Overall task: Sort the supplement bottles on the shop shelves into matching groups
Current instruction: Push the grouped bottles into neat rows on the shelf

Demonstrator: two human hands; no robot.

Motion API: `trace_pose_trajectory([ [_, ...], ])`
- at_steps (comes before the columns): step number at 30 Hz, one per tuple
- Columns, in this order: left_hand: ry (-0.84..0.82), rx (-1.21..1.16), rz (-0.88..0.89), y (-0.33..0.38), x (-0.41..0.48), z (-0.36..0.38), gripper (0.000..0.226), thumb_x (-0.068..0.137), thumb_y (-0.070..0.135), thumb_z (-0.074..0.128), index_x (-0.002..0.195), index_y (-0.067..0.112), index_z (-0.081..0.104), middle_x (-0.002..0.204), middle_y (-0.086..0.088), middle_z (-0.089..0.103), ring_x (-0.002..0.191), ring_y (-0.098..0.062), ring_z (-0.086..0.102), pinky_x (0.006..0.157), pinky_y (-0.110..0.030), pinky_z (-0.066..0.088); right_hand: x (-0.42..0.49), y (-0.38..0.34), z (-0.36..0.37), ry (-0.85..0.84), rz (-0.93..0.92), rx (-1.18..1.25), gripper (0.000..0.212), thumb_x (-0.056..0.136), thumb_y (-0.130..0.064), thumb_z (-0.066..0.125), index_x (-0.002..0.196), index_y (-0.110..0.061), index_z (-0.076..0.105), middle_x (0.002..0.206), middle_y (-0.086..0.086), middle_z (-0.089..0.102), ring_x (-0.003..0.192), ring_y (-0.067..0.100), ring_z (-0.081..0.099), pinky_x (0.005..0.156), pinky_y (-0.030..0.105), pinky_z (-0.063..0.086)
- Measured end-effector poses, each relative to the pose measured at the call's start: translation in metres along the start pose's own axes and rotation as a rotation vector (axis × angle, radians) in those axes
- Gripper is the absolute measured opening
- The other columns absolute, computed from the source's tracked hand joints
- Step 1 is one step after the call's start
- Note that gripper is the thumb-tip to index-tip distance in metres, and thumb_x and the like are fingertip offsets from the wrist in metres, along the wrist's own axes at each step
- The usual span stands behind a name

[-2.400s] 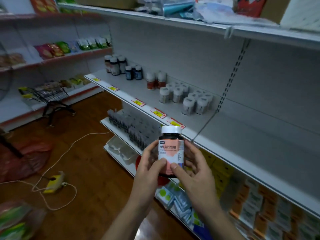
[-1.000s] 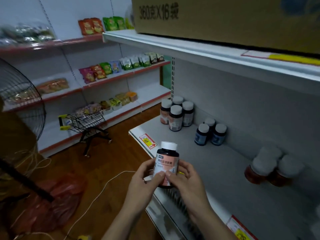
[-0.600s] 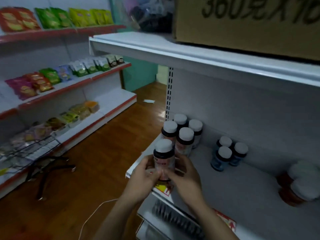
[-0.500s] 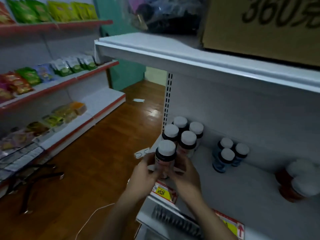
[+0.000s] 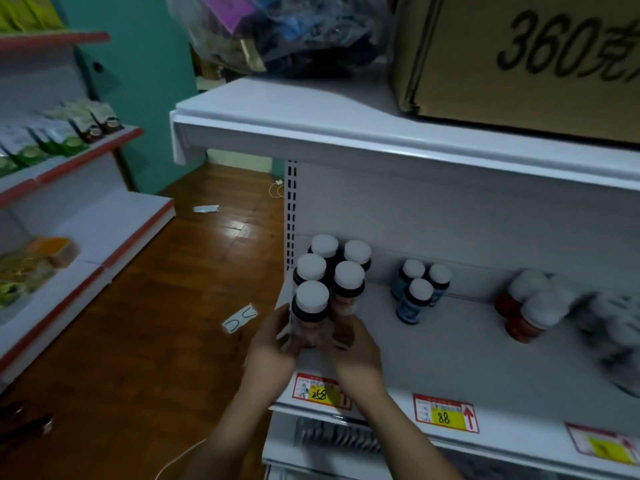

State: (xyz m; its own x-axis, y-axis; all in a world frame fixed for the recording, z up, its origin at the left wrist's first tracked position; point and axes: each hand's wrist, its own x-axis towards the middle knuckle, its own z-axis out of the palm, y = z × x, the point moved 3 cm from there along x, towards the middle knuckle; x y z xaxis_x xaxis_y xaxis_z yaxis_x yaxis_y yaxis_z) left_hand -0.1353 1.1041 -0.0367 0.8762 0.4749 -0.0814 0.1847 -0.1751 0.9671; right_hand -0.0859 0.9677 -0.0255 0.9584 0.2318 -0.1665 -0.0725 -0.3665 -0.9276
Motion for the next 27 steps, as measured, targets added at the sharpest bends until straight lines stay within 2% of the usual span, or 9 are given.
trace_pose_trajectory([
  [4,0.084,0.040,-0.027,0.013,-0.016,0.000,0.063,0.085,0.013,0.070,0.142,0.013,0.042,0.140,-0.005,0.051,0.129,-0.021,0.047,0.098,-0.026,0.043,-0.018,0.007,-0.021,0.024,-0.025,0.039,0.032,0.081,-0.023,0.075,0.104,-0.030,0.053,0.103,-0.010,0.061,0.102,0.011,0.061,0.073,0.005,0.043],
  [6,0.116,0.053,-0.017,0.023,-0.034,0.003,0.063,0.085,0.020,0.071,0.141,0.017,0.042,0.140,-0.003,0.050,0.129,-0.022,0.048,0.104,-0.035,0.044,-0.029,0.011,-0.038,0.040,-0.049,0.054,0.032,0.082,-0.019,0.075,0.105,-0.028,0.055,0.105,-0.005,0.062,0.099,0.009,0.061,0.068,0.000,0.044],
  [8,0.103,0.030,-0.011,0.029,-0.057,0.011,0.062,0.086,0.020,0.071,0.139,0.028,0.041,0.138,0.004,0.050,0.123,-0.021,0.051,0.100,-0.040,0.048,-0.044,0.012,-0.057,0.031,-0.066,0.084,0.031,0.083,-0.019,0.074,0.108,-0.025,0.057,0.107,-0.006,0.063,0.094,-0.002,0.060,0.068,0.000,0.045],
  [12,0.070,0.046,0.042,0.046,-0.093,0.029,0.060,0.085,0.025,0.071,0.138,0.031,0.043,0.132,0.010,0.053,0.111,-0.002,0.055,0.083,-0.017,0.048,-0.067,0.014,-0.084,-0.008,-0.110,0.209,0.029,0.083,-0.024,0.073,0.106,-0.032,0.058,0.109,-0.009,0.065,0.088,-0.004,0.065,0.079,0.021,0.057],
  [15,0.066,0.021,0.074,0.055,-0.111,0.036,0.058,0.083,0.023,0.073,0.134,0.032,0.047,0.128,0.013,0.057,0.113,0.007,0.053,0.095,-0.023,0.049,-0.078,0.015,-0.094,-0.009,-0.139,0.260,0.031,0.082,-0.026,0.075,0.106,-0.036,0.059,0.107,-0.011,0.066,0.092,-0.001,0.066,0.082,0.039,0.060],
  [19,0.083,0.027,0.084,0.055,-0.117,0.029,0.055,0.081,0.022,0.075,0.126,0.039,0.047,0.124,0.020,0.057,0.116,0.006,0.053,0.098,-0.026,0.049,-0.089,0.021,-0.098,0.010,-0.144,0.292,0.033,0.081,-0.018,0.076,0.105,-0.035,0.061,0.107,-0.012,0.067,0.096,-0.001,0.064,0.084,0.037,0.059],
  [21,0.107,0.032,0.068,0.049,-0.108,0.022,0.055,0.081,0.020,0.075,0.122,0.041,0.045,0.123,0.019,0.056,0.116,-0.002,0.055,0.095,-0.027,0.050,-0.088,0.026,-0.096,0.013,-0.124,0.273,0.033,0.081,-0.016,0.075,0.104,-0.034,0.060,0.109,-0.010,0.067,0.098,0.003,0.065,0.084,0.037,0.059],
  [24,0.075,0.067,0.027,0.035,-0.085,0.012,0.067,0.079,0.025,0.077,0.134,0.038,0.040,0.133,0.010,0.051,0.112,-0.015,0.055,0.083,-0.025,0.049,-0.075,0.028,-0.088,0.042,-0.104,0.220,0.033,0.083,-0.018,0.073,0.110,-0.030,0.059,0.110,-0.011,0.066,0.101,0.007,0.064,0.086,0.042,0.058],
  [27,0.027,0.110,-0.016,0.026,-0.057,0.000,0.085,0.076,0.026,0.080,0.144,0.032,0.030,0.147,0.003,0.040,0.122,-0.021,0.050,0.084,-0.026,0.047,-0.055,0.023,-0.077,0.092,-0.090,0.156,0.035,0.083,-0.019,0.073,0.113,-0.027,0.057,0.108,-0.010,0.065,0.100,0.007,0.063,0.089,0.039,0.056],
])
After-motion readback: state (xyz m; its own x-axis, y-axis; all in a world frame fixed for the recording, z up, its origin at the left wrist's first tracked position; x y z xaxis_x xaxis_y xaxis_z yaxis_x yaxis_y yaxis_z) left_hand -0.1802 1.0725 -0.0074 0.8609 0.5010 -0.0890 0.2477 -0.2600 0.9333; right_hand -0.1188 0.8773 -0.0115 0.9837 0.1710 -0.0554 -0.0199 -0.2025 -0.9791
